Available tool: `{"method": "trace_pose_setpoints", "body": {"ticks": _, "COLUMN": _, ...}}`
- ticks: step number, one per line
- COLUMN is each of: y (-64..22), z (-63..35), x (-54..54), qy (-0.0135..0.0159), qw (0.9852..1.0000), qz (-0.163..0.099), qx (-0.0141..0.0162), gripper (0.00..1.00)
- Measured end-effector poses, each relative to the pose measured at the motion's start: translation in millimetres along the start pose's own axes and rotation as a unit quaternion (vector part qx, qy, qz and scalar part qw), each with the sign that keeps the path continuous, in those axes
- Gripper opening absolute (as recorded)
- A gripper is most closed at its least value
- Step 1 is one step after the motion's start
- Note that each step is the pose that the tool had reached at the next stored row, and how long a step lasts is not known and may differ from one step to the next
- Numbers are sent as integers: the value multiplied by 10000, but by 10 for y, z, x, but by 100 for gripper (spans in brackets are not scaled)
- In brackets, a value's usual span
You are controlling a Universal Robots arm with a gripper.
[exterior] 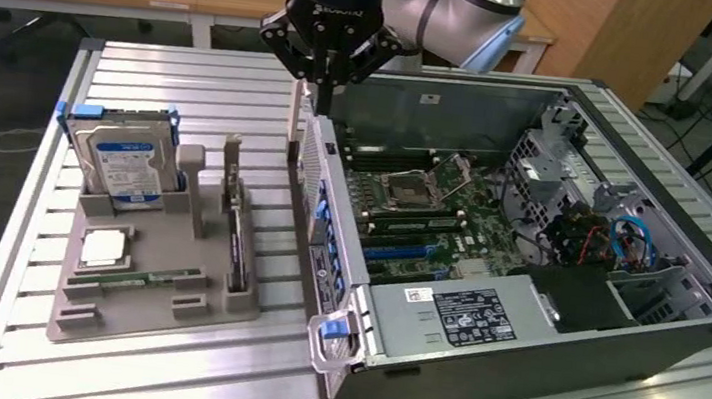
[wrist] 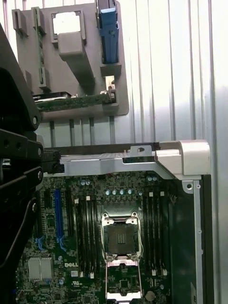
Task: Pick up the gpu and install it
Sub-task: 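Reach for the gpu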
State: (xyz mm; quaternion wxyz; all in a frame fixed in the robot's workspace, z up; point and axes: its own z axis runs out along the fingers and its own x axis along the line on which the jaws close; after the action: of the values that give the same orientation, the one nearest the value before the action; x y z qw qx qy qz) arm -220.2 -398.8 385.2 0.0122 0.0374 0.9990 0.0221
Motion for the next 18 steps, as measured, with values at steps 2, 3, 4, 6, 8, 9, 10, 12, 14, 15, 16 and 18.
{"method": "trace_pose_setpoints", "body": {"ticks": 2, "y": -3, "z": 1, "x": 38, "qy": 0, "qw": 10000, "qz": 0, "qx": 0, "gripper": 11}}
{"method": "trace_pose_setpoints", "body": {"ticks": 3, "y": -5, "z": 1, "x": 59, "qy": 0, "qw": 10000, "qz": 0, "qx": 0, "gripper": 11}}
{"method": "trace_pose_setpoints", "body": {"ticks": 4, "y": -6, "z": 2, "x": 81, "qy": -1, "qw": 10000, "qz": 0, "qx": 0, "gripper": 11}}
{"method": "trace_pose_setpoints", "body": {"ticks": 6, "y": -10, "z": 3, "x": 132, "qy": -1, "qw": 10000, "qz": 0, "qx": 0, "gripper": 11}}
{"method": "trace_pose_setpoints", "body": {"ticks": 8, "y": -14, "z": 4, "x": 179, "qy": 0, "qw": 10000, "qz": 0, "qx": 0, "gripper": 11}}
{"method": "trace_pose_setpoints", "body": {"ticks": 9, "y": -16, "z": 5, "x": 204, "qy": 0, "qw": 10000, "qz": 0, "qx": 0, "gripper": 11}}
{"method": "trace_pose_setpoints", "body": {"ticks": 10, "y": -18, "z": 5, "x": 228, "qy": 0, "qw": 10000, "qz": 0, "qx": 0, "gripper": 11}}
{"method": "trace_pose_setpoints", "body": {"ticks": 12, "y": -22, "z": 7, "x": 278, "qy": 0, "qw": 10000, "qz": 0, "qx": 0, "gripper": 11}}
{"method": "trace_pose_setpoints", "body": {"ticks": 14, "y": -26, "z": 8, "x": 336, "qy": -1, "qw": 10000, "qz": 0, "qx": -1, "gripper": 11}}
{"method": "trace_pose_setpoints", "body": {"ticks": 15, "y": -28, "z": 8, "x": 367, "qy": -1, "qw": 10000, "qz": 0, "qx": 0, "gripper": 11}}
{"method": "trace_pose_setpoints", "body": {"ticks": 16, "y": -31, "z": 8, "x": 395, "qy": -1, "qw": 10000, "qz": 0, "qx": 0, "gripper": 11}}
{"method": "trace_pose_setpoints", "body": {"ticks": 18, "y": -35, "z": 9, "x": 453, "qy": -1, "qw": 10000, "qz": 0, "qx": 0, "gripper": 11}}
